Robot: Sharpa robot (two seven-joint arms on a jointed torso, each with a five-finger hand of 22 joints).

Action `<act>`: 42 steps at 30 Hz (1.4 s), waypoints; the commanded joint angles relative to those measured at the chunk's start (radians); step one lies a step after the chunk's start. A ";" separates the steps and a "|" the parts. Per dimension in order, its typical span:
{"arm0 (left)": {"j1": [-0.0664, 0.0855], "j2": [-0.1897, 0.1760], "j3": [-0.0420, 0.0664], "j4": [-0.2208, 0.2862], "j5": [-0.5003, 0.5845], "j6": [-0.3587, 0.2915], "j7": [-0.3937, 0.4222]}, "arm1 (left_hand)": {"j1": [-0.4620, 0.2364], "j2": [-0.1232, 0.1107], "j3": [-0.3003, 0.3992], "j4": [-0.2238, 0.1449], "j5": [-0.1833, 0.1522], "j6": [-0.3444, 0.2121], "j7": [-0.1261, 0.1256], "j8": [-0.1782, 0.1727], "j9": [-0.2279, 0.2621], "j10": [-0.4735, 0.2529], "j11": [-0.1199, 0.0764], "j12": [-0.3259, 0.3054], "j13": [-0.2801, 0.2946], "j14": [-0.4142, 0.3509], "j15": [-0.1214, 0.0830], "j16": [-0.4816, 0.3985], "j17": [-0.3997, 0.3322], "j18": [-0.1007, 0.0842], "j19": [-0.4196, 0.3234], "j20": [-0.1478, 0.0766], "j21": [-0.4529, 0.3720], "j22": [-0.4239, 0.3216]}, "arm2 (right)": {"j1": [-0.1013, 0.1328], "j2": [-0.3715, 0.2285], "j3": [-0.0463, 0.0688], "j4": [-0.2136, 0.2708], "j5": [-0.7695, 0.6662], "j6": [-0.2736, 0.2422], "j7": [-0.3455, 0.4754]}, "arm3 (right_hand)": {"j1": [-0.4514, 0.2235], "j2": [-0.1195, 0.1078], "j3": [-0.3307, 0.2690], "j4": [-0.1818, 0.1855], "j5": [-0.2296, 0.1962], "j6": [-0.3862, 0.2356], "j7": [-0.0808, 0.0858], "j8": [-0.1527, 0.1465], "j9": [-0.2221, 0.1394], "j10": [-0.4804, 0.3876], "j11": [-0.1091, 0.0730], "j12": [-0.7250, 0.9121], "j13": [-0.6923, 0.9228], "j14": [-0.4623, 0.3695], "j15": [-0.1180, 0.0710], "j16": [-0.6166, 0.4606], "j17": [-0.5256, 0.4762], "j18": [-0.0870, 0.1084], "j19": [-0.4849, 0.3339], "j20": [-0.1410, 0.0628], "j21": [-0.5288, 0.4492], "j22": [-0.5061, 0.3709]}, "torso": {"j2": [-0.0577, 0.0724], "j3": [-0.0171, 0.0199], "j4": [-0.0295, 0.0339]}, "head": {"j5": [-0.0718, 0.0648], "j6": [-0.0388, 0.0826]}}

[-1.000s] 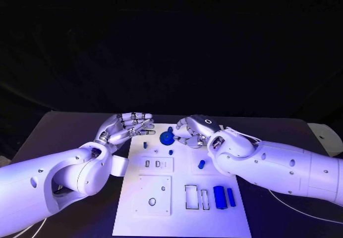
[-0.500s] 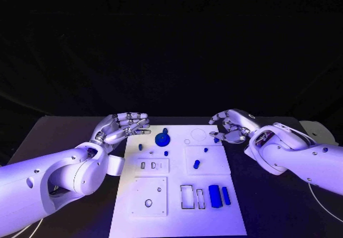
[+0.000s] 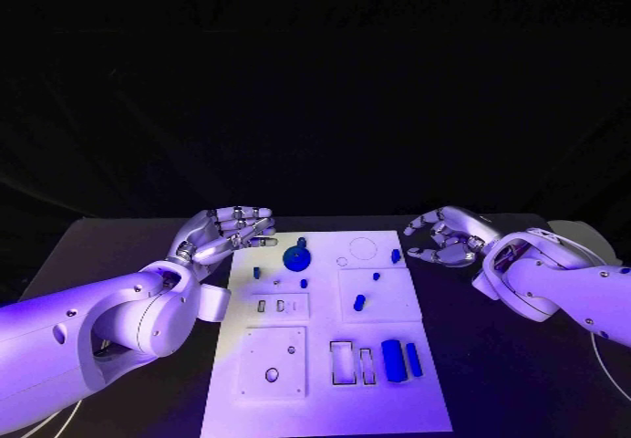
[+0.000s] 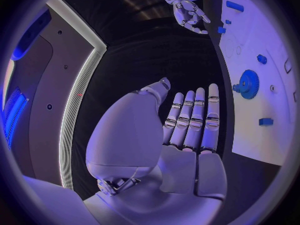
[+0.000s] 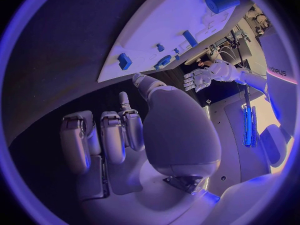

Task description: Assemble the parts on the task board

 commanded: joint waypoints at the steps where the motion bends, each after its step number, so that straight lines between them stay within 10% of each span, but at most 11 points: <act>1: 0.001 0.003 0.001 0.000 0.001 0.020 0.014 | -0.007 -0.002 0.006 -0.001 0.005 0.000 0.049 -0.006 -0.001 0.004 0.003 -0.006 0.000 -0.005 -0.002 -0.004 0.002 0.012 0.003 0.004 -0.002 -0.001 | -0.006 0.014 0.000 -0.021 0.011 0.036 0.019 | 0.009 -0.003 0.000 -0.004 0.004 -0.009 0.001 -0.006 -0.002 0.010 -0.006 -0.006 0.165 0.106 -0.006 0.003 0.263 -0.007 0.105 -0.008 0.005 0.263 | 0.000 -0.0006 -0.0001 | 0.001 -0.002; 42: 0.001 0.005 0.001 -0.002 0.001 0.018 0.011 | -0.008 -0.002 0.007 -0.002 0.005 0.000 0.050 -0.007 -0.002 0.005 0.003 -0.007 0.000 -0.005 -0.003 -0.005 0.003 0.013 0.003 0.004 -0.002 -0.002 | -0.039 0.093 -0.004 -0.091 0.001 0.062 -0.029 | 0.003 0.037 0.028 -0.003 -0.011 0.058 0.007 0.010 0.012 0.028 0.000 0.016 0.181 0.106 -0.001 0.003 0.263 -0.007 0.105 -0.003 0.005 0.263 | 0.000 0.0001 -0.0008 | -0.010 -0.011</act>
